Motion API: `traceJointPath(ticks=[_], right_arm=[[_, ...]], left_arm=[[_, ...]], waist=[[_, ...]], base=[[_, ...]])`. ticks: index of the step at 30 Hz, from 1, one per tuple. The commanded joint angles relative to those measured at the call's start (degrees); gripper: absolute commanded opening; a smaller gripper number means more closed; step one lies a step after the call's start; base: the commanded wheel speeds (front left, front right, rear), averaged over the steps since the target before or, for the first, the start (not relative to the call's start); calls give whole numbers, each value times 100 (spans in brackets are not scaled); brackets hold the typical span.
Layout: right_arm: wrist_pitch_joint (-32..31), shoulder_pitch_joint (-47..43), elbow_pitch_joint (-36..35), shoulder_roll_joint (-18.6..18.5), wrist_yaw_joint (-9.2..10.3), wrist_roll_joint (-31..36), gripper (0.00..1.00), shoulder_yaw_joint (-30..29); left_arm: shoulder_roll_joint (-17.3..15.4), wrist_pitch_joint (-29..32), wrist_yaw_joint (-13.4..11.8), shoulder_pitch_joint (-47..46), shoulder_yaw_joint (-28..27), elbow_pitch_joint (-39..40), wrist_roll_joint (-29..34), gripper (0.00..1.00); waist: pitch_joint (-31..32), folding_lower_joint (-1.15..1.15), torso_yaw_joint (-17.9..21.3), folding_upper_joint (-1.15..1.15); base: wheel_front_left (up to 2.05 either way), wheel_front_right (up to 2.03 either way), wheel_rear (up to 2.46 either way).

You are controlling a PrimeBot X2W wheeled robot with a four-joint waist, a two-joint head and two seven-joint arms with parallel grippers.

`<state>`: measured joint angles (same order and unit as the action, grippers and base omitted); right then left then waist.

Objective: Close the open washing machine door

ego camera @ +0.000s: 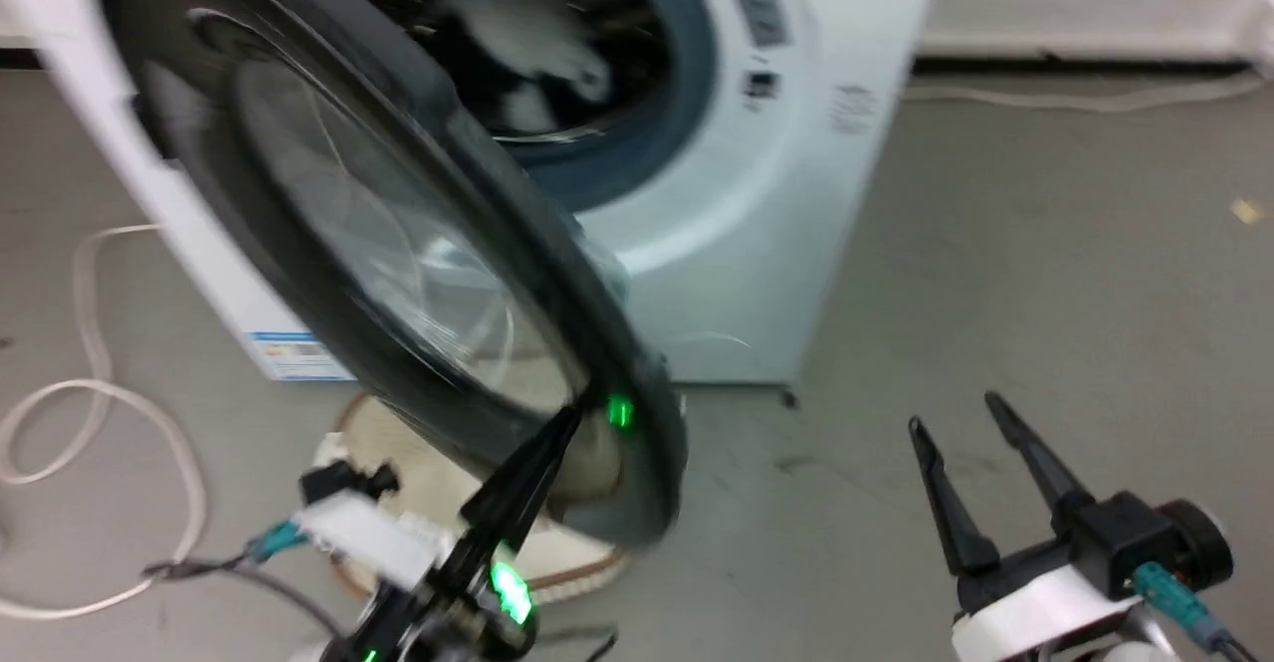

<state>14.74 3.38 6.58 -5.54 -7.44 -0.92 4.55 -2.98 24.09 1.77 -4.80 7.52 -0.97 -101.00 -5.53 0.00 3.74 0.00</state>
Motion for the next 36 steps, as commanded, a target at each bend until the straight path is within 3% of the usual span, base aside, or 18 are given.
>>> traceJointPath(ticks=[1,7,13,20,23,24,27,28,29,30,34,36], right_arm=[[26,129,-62,-15,-5,-29,100,-24],[26,275,-105,27,-5,-74,100,-61],[26,330,-112,82,-5,-89,100,-48],[26,383,-110,138,-5,-76,100,14],[26,337,-107,144,-5,-64,100,-1],[26,248,-120,135,-5,-51,100,-41],[26,125,-176,127,-5,-84,100,-61],[26,78,-191,125,-5,-99,100,-77],[26,36,-195,123,-5,-113,100,-67],[26,-10,-191,126,-5,-147,100,-78],[26,-160,-185,140,-5,-200,100,-89],[26,-240,-179,148,-5,-194,100,-64]], left_arm=[[10,-238,89,-330,150,-162,-63,0],[10,-1376,258,-1454,481,-1002,-32,0],[10,-2391,387,-2584,651,-2061,-41,0],[10,-2743,543,-3096,828,-2776,-187,0],[-33,-2678,564,-2938,898,-2732,-17,0],[-143,-2608,568,-2486,1005,-2133,291,0],[-387,-2765,569,-1822,1123,-1513,776,0],[-511,-2896,570,-1608,1182,-1325,1031,16],[-654,-3104,570,-1393,1216,-1171,1318,70],[-799,-3350,570,-1194,1257,-1061,1635,100],[-1467,-3865,570,-566,1489,-849,3444,100],[-1567,-3900,411,-325,1278,-857,4477,100]], waist=[[-474,0,585,0],[-835,0,1053,0],[-980,0,1198,0],[-930,0,1038,0],[-806,0,847,0],[-630,0,591,0],[-392,0,308,0],[-304,0,199,0],[-224,0,116,0],[-133,0,17,0],[167,0,-338,0],[282,0,-495,0]], base=[[0,0,0],[0,0,0],[0,0,0],[0,0,0],[0,0,0],[0,0,0],[0,0,0],[0,0,0],[0,0,0],[0,0,0],[0,0,0],[0,0,0]])
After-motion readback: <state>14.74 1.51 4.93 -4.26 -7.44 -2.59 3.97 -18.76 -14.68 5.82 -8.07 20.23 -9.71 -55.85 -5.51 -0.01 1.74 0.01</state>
